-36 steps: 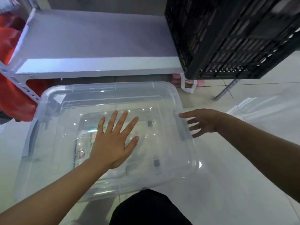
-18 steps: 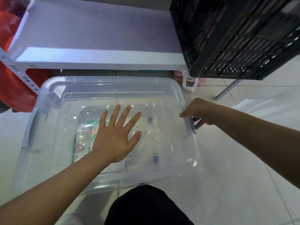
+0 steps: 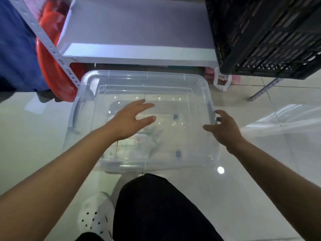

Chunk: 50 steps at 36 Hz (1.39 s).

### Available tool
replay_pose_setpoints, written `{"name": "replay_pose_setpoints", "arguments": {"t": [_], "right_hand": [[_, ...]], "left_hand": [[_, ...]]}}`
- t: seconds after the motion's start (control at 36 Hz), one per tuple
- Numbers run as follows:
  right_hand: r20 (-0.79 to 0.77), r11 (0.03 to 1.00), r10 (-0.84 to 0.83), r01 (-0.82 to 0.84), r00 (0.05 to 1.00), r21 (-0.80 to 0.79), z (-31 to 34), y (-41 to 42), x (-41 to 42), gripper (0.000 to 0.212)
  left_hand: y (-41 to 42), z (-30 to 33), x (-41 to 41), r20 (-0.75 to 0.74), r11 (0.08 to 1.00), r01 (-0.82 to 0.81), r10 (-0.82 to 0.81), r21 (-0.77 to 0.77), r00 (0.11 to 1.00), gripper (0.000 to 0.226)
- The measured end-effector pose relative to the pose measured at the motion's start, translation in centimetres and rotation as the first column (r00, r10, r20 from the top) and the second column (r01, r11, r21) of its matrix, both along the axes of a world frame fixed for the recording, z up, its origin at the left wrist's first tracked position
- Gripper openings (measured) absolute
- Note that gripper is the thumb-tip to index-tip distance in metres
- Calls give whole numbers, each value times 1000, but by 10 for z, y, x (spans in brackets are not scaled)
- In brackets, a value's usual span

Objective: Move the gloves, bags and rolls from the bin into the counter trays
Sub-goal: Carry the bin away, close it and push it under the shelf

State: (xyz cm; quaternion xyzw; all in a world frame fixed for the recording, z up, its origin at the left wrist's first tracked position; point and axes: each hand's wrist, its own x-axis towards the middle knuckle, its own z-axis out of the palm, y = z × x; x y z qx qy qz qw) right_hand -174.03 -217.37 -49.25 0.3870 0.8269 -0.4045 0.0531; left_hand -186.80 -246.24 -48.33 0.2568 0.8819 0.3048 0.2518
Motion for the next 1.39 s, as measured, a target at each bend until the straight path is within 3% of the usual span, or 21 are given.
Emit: {"name": "replay_pose_setpoints", "arguments": {"t": [0.06,0.11,0.17,0.25,0.31,0.33,0.39,0.53,0.67,0.75,1.11,1.19,1.31,1.39], "right_hand": [[-48,995,-64,59,997,-82,-6,-11,32,83],[-92,957,-183,156,979,-244,-12,-23,61,75],[-92,871,-305,239,948,-429,-19,-34,83,60],[-43,722,-451,336,892,-605,-26,-46,93,51],[-18,625,-515,361,857,-692,-27,-48,87,53],[0,582,-530,364,848,-728,-27,-46,84,55],[26,532,-524,351,851,-770,-26,-43,78,53],[7,519,-483,293,876,-803,-14,-41,66,36],[-96,534,-484,207,870,-820,21,-42,66,31],[-183,563,-474,136,861,-815,47,-42,81,39],[-568,651,-459,-176,683,-738,143,-24,59,46],[-612,666,-469,-200,637,-719,149,-20,37,46],[-617,671,-455,-209,642,-712,151,-5,6,44],[-705,701,-336,-334,624,-630,152,7,-9,50]], "left_hand": [[-30,17,-7,-32,983,-175,177,55,984,55],[-63,23,-7,-85,908,-415,419,58,904,58],[-92,18,5,-49,726,-685,688,60,724,64],[-126,-3,38,94,344,-939,934,17,344,68],[-139,-17,63,392,165,-982,913,-94,116,62],[-143,-23,73,581,121,-983,814,-135,20,53],[-146,-31,89,821,71,-991,568,-117,-56,30],[-136,-26,92,886,-124,-992,462,31,-30,17],[-129,4,99,876,-168,-984,481,54,-34,14],[-127,26,117,892,-200,-972,451,125,22,16],[-109,123,86,874,-210,-900,397,383,279,14],[-100,141,60,877,-159,-905,359,394,319,11],[-86,160,26,810,-70,-874,416,481,413,23],[-86,162,4,776,-34,-859,448,511,444,33]]}}
